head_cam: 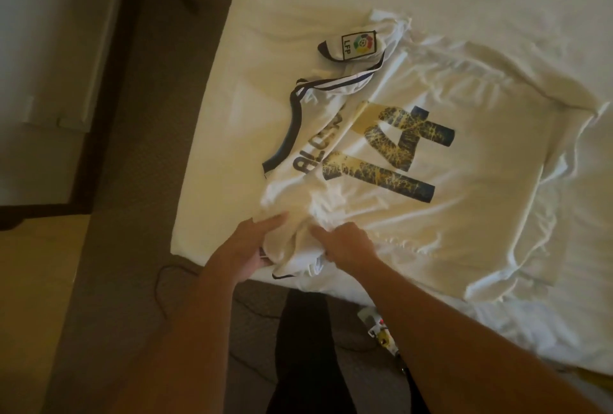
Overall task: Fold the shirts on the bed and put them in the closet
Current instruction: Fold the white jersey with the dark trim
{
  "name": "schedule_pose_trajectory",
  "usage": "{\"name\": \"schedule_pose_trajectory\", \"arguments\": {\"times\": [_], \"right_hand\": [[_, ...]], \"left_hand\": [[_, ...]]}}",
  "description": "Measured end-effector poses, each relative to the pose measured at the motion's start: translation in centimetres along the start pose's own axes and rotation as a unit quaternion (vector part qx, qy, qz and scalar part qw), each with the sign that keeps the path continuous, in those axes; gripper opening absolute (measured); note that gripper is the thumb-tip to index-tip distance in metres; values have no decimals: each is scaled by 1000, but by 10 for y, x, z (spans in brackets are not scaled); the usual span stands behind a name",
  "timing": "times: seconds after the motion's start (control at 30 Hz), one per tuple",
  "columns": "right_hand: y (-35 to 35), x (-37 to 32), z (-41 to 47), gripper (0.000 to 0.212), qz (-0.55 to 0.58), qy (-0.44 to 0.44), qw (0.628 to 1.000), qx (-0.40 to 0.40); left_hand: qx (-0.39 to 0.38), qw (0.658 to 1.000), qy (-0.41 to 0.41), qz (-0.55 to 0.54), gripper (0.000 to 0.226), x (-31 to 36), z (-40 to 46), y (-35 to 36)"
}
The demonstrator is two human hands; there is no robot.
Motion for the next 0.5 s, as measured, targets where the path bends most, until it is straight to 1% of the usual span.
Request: {"name": "schedule_pose_trajectory", "arguments": {"times": [0.03, 0.1, 0.13, 0.2, 0.23, 0.27, 0.3, 0.33, 0.4, 0.43, 0.5], "right_hand": [[7, 4, -4, 75, 49, 21, 998, -14], [18, 11, -4, 64, 113, 47, 992, -18], [21, 14, -4, 55, 133, 51, 990, -12], [22, 16, -7, 27, 171, 56, 984, -9], [21, 17, -11, 15, 211, 69, 975, -20], [21, 18, -15, 8, 273, 88, 957, -37], [20, 18, -20, 2, 346, 107, 931, -53], [19, 19, -24, 4, 412, 120, 901, -61], [17, 20, -27, 10, 508, 129, 850, -59], [18, 20, -28, 13, 536, 131, 831, -62], [25, 22, -30, 23, 559, 144, 813, -71]], "left_hand": [[-26, 999, -14, 19, 66, -4, -3, 5], [-67, 997, -34, 11, 56, -11, -8, 11], [-76, 996, -38, -4, 53, -12, -10, 13], [-77, 996, -36, -34, 47, -12, -13, 14], [-75, 995, -33, -50, 43, -12, -14, 15], [-69, 995, -30, -63, 38, -12, -15, 15], [-56, 995, -29, -76, 35, -13, -15, 14], [-39, 995, -24, -88, 34, -13, -16, 12], [-4, 995, -16, -103, 34, -14, -14, 4], [1, 996, -18, -89, 37, -15, -16, 2], [-19, 999, -37, -19, 48, -19, -19, -1]]}}
Point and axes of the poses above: each hand's wrist, its own z-axis towards the middle knuckle, its own y-axis out of the palm, x = y × z, the point moved 7 cm from there along z, towards the middle knuckle, and after that the axes turned 3 degrees about -z, right-handed, at the moved point
